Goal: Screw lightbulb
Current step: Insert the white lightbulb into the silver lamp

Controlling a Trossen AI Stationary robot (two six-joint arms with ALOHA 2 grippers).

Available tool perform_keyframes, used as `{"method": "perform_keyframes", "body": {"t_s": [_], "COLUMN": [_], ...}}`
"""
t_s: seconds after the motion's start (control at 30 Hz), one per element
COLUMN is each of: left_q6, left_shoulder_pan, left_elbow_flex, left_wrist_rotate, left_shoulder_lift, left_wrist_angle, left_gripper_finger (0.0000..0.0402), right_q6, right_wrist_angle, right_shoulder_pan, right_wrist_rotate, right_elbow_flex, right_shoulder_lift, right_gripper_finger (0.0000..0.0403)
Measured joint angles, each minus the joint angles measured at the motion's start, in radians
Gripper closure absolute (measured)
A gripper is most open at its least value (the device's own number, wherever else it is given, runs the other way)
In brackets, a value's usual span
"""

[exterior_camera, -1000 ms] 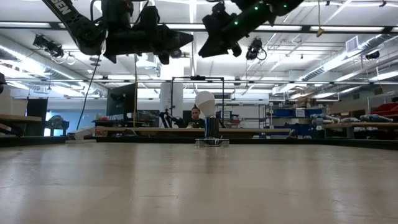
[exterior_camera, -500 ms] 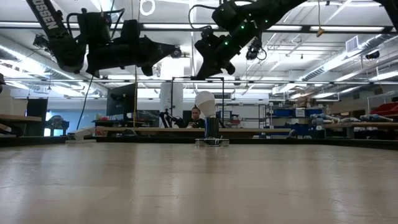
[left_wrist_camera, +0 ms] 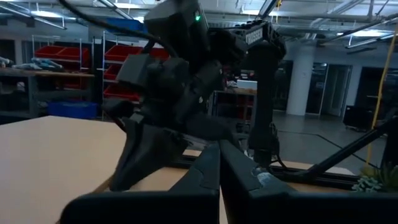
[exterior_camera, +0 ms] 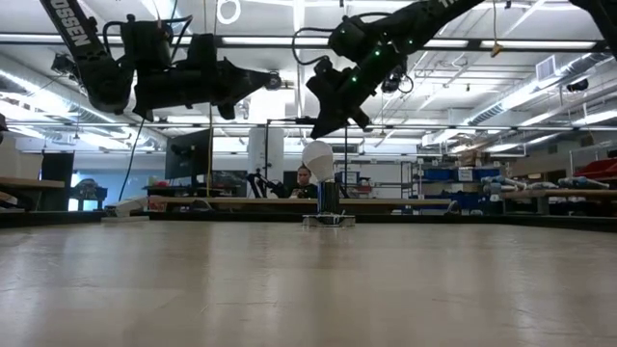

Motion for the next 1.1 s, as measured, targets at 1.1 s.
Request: {"method": "perform_keyframes", "body": {"t_s": [1.1], "left_q6": [0.0], "left_shoulder_pan": [0.012], "left_elbow_flex": [0.0], "left_wrist_rotate": [0.001], "left_shoulder_lift": [0.0], "left_wrist_angle": [-0.021], "left_gripper_finger": [0.0396], "right_q6": [-0.011], "right_wrist_angle": [-0.231], "right_shoulder_pan": [0.059], "right_wrist_rotate": [0.004], "right_elbow_flex": [0.003], "right_shoulder_lift": [-0.048], "right_gripper_finger": [0.0386]}}
